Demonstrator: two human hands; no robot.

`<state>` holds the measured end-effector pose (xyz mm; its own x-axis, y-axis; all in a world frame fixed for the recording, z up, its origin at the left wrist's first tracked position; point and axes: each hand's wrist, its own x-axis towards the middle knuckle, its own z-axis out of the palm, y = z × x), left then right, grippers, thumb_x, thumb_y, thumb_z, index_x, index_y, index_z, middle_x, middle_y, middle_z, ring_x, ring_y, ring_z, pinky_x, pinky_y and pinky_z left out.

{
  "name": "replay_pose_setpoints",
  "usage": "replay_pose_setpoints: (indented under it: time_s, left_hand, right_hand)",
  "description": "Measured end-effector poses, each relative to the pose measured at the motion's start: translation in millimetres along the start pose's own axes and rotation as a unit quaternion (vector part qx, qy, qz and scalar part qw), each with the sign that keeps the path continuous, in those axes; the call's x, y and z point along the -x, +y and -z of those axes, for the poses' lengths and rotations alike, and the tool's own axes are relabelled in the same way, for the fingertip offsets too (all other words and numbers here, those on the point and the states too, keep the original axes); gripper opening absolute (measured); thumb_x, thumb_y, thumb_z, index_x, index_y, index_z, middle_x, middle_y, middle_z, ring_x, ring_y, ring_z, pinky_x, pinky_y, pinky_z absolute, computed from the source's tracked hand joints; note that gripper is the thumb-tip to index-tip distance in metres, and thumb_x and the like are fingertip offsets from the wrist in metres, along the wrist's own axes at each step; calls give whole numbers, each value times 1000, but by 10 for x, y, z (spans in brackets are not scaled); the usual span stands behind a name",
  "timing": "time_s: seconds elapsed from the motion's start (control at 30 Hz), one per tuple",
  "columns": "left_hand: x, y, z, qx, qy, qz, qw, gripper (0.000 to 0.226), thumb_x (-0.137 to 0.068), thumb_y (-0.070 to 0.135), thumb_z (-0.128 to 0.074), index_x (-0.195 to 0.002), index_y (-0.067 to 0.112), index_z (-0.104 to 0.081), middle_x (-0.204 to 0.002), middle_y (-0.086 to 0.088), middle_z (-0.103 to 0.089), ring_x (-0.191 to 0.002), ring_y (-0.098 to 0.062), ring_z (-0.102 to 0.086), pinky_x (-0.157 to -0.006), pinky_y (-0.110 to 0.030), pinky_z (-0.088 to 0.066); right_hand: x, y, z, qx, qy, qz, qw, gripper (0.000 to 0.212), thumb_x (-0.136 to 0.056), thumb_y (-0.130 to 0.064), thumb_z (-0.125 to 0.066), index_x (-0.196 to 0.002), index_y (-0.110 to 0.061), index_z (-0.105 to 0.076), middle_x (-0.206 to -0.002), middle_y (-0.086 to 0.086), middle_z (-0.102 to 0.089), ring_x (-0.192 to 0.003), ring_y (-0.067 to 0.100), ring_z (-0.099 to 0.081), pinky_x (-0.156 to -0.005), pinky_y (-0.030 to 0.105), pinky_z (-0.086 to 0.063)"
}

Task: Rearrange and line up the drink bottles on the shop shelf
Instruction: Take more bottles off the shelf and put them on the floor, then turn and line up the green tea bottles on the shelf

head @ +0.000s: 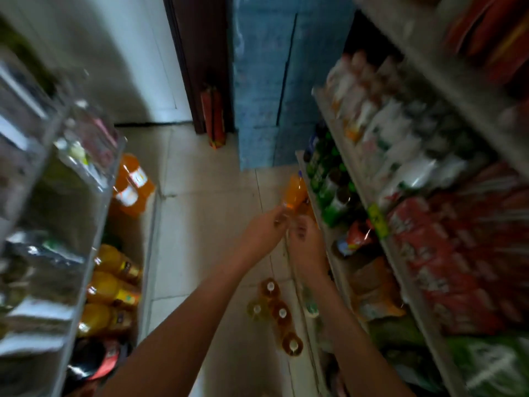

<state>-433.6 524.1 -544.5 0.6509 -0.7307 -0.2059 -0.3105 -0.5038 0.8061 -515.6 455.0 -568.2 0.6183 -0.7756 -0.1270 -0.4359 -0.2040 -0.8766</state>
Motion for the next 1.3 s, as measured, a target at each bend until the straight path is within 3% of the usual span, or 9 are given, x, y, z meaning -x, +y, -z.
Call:
replay_pose_setpoints:
  time_s: [0.2, 0.37, 0.5, 0.6, 0.87, 0.97, 1.07, 1.23, 1.3]
  left_hand:
    - [-163, 1289, 963, 24, 68, -101, 992, 24, -93, 7, -54, -114, 10, -64, -110, -9, -68, -102, -24, -64, -91, -35, -49]
    - [-341, 2088, 1487, 63, 106, -213, 969, 23, -93, 10, -55, -107, 24, -64, -103, 0, -69, -99, -17, -64, -91, -35, -50]
    - [-596, 2616, 1813, 52, 111, -296, 947, 33, -95, 20, -52, -97, 53, -55, -96, 18, -66, -89, 6, -61, -77, -9, -46]
    - [-792, 3090, 2010, 49, 112, -361, 925, 29, -95, 19, -51, -111, 41, -60, -99, 20, -62, -87, 8, -57, -71, 4, -36]
    - [-1192, 4259, 2426, 74, 91, -511, 851, 31, -92, 30, -52, -123, 33, -56, -97, 15, -67, -90, -3, -63, -79, -27, -53]
    - [-1239, 4603, 2426, 114, 64, -539, 832, 33, -92, 21, -55, -126, 22, -56, -108, 10, -65, -97, -1, -61, -78, -4, -44]
    - [-1222, 4872, 2387, 144, 66, -532, 832, 36, -93, 18, -56, -129, 18, -53, -114, 9, -59, -94, 6, -54, -74, 6, -36]
    - [-1154, 5152, 2310, 163, 69, -539, 823, 39, -93, 20, -56, -131, 19, -48, -118, 13, -53, -97, 3, -51, -70, 2, -39]
    - [-1134, 5187, 2302, 172, 58, -540, 822, 40, -93, 18, -56, -132, 19, -46, -116, 16, -51, -98, 3, -50, -70, -1, -40]
  right_hand:
    - [-256, -1508, 649, -29, 56, 95, 994, 18, -92, -14, -54, -109, -11, -59, -104, 5, -64, -92, 15, -57, -77, 27, -44]
    - [-450, -2431, 1155, -36, 116, 162, 979, 15, -90, -9, -53, -103, -13, -59, -93, -3, -60, -92, 18, -61, -78, 25, -45]
    - [-673, -2972, 1479, -12, 177, 199, 964, 21, -92, -13, -55, -111, -12, -60, -105, 2, -66, -97, 16, -62, -84, 22, -44]
    - [-818, -3402, 1790, 17, 241, 235, 942, 26, -91, -13, -55, -117, -15, -58, -110, -1, -64, -98, 10, -60, -81, 12, -42]
    - [-862, -4438, 2660, 156, 413, 352, 825, 28, -92, -13, -54, -120, -14, -53, -111, -5, -56, -103, 4, -53, -87, 12, -41]
    - [-929, -4929, 3093, 205, 506, 386, 744, 35, -90, -5, -52, -125, -5, -49, -118, 6, -53, -110, 16, -50, -90, 16, -37]
    - [-1061, -5310, 3450, 247, 553, 356, 711, 46, -89, -2, -49, -133, 2, -39, -131, 15, -44, -123, 26, -42, -103, 32, -37]
    - [-1250, -5501, 3802, 183, 511, 150, 827, 46, -97, -22, -41, -135, -1, -29, -130, 17, -49, -114, 30, -52, -85, 36, -45]
    - [-1301, -5521, 3825, 172, 500, 82, 845, 43, -98, -28, -39, -131, 0, -34, -125, 16, -54, -110, 31, -55, -78, 36, -43]
